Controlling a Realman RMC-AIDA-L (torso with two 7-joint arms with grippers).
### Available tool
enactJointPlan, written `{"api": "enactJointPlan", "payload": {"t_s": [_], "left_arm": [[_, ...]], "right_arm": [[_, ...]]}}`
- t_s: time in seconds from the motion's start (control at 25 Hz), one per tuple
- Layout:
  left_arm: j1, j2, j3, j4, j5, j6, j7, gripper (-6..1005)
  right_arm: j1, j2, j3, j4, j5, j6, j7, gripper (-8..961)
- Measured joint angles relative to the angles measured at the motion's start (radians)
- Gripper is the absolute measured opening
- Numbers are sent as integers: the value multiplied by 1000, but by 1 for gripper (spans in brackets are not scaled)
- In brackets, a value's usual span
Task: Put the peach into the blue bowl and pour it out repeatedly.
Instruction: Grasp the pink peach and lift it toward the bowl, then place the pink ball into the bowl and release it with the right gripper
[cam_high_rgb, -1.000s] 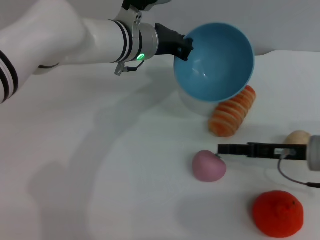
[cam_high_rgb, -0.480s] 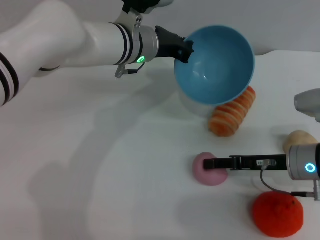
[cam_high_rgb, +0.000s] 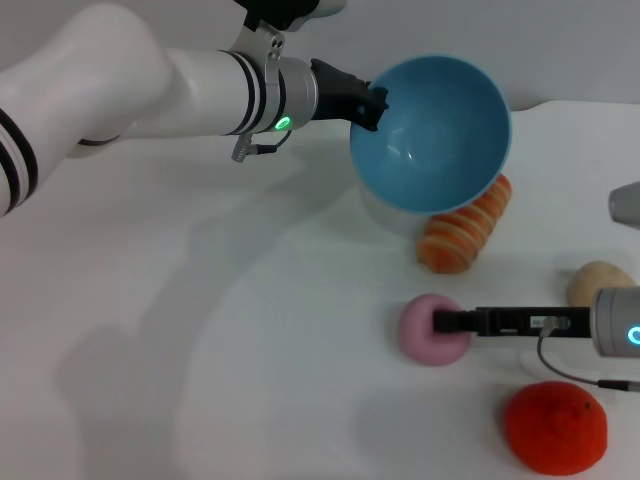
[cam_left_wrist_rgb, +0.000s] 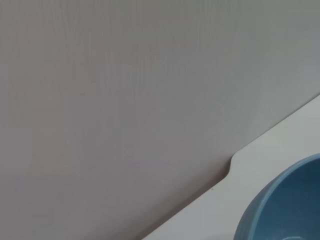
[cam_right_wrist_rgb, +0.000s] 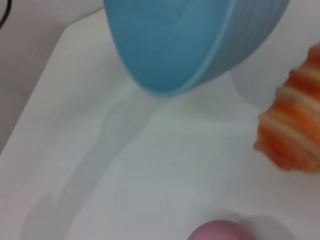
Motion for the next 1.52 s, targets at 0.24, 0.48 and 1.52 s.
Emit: {"api": "enactJointPlan", "payload": {"t_s": [0.24, 0.48, 1.52], "left_arm": [[-12, 10, -3, 1, 39, 62, -70, 0], [-57, 12, -10, 12, 335, 167, -308, -1], [-92, 2, 53, 156, 560, 390, -539, 0]], "right_arm": [[-21, -1, -7, -132, 24, -140, -30, 207], [-49, -1, -11, -359, 118, -413, -52, 178], [-83, -8, -122, -472, 216, -241, -30, 323]]}}
